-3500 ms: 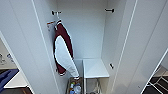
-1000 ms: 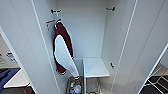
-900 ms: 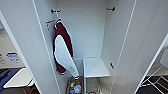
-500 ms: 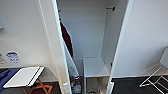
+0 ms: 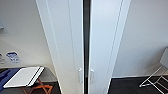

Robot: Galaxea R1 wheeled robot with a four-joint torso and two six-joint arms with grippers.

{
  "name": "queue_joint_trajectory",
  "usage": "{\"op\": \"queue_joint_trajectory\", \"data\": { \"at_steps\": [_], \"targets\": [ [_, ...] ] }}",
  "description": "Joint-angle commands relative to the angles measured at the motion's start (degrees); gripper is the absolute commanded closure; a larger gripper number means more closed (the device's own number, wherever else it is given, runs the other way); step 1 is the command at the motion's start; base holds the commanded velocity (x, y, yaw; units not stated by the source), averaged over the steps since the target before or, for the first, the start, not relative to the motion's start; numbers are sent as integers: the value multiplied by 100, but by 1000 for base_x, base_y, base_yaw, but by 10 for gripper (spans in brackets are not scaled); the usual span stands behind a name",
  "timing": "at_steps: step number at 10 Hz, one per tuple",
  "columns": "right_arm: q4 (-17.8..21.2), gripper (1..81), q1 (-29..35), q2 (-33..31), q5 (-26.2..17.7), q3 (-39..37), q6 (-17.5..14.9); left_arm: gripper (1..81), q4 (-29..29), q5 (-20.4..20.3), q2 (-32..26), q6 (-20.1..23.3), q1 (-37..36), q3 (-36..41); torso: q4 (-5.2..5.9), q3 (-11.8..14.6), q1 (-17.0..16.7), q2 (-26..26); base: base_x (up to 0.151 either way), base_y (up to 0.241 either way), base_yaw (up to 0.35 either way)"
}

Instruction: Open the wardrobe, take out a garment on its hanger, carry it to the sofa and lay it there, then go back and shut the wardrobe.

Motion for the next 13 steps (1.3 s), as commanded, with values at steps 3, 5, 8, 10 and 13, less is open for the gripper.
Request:
{"op": "queue_joint_trajectory", "data": {
  "at_steps": [3, 5, 8, 10, 13],
  "targets": [
    [-2092, 10, -643, 1016, -556, -1190, -35, 10, 1672, -662, 413, 54, 1179, -161, 0, 0, 0, 0, 0, 0, 0],
    [-2790, 10, -1126, 1502, -813, -1765, -44, 10, 2034, -1075, 704, 80, 1776, -416, 0, 0, -2, 0, 0, 0, 0],
    [-3775, 10, -1882, 2038, -786, -2336, -44, 10, 2316, -1752, 1434, 80, 2261, -1760, 0, 2, -5, -2, 0, 0, 0],
    [-4056, 10, -2286, 2292, -533, -2941, -35, 10, 2394, -1928, 1845, 80, 2524, -2400, 0, 6, -5, -2, 0, 0, 0],
    [-4074, 10, -2559, 2451, -435, -3136, -53, 10, 2377, -1884, 2093, 71, 2578, -2683, 0, 9, -11, -6, 0, 0, 0]
  ]
}}
